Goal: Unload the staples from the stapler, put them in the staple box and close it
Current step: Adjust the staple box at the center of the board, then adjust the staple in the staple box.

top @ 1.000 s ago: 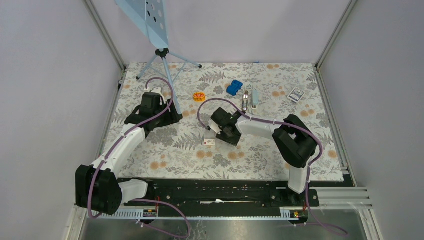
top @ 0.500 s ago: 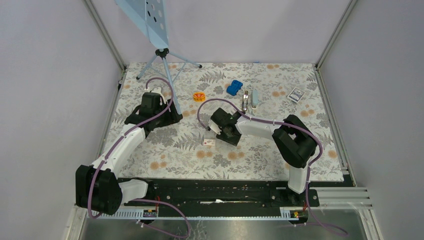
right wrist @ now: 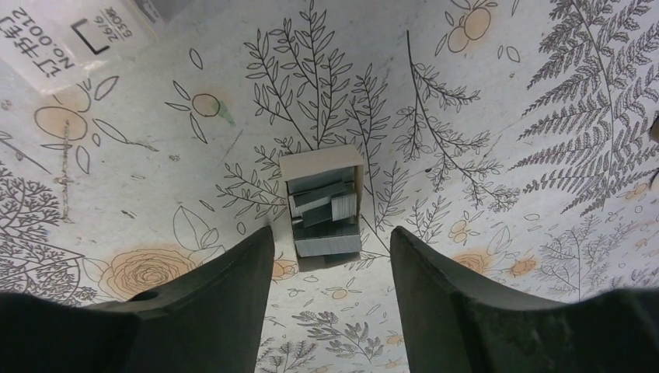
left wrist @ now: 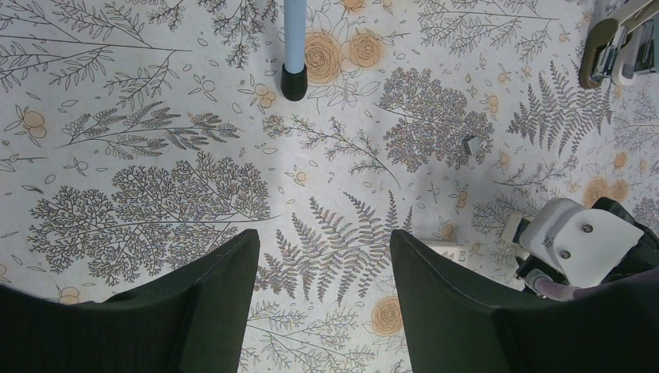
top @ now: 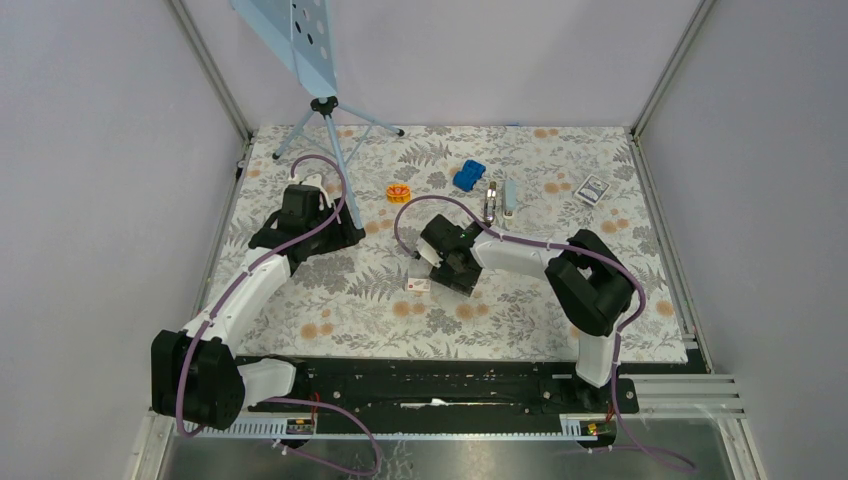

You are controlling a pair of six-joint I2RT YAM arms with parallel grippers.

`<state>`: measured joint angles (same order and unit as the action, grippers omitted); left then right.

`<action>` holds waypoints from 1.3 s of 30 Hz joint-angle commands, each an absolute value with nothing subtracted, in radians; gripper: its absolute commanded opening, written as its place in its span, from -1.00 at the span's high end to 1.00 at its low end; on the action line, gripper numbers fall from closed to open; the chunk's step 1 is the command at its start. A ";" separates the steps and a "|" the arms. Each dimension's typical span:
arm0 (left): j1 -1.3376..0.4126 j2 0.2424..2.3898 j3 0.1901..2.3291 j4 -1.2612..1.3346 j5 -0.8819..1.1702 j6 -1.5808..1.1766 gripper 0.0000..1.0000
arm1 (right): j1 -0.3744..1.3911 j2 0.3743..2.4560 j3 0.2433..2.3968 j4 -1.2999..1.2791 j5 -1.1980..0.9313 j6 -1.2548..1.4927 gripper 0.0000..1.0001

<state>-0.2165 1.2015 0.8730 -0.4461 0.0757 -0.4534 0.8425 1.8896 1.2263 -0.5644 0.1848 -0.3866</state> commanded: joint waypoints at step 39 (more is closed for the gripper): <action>-0.195 1.165 0.856 -0.378 0.096 -0.463 -0.35 | 0.558 1.648 1.063 -0.318 -0.208 0.138 0.69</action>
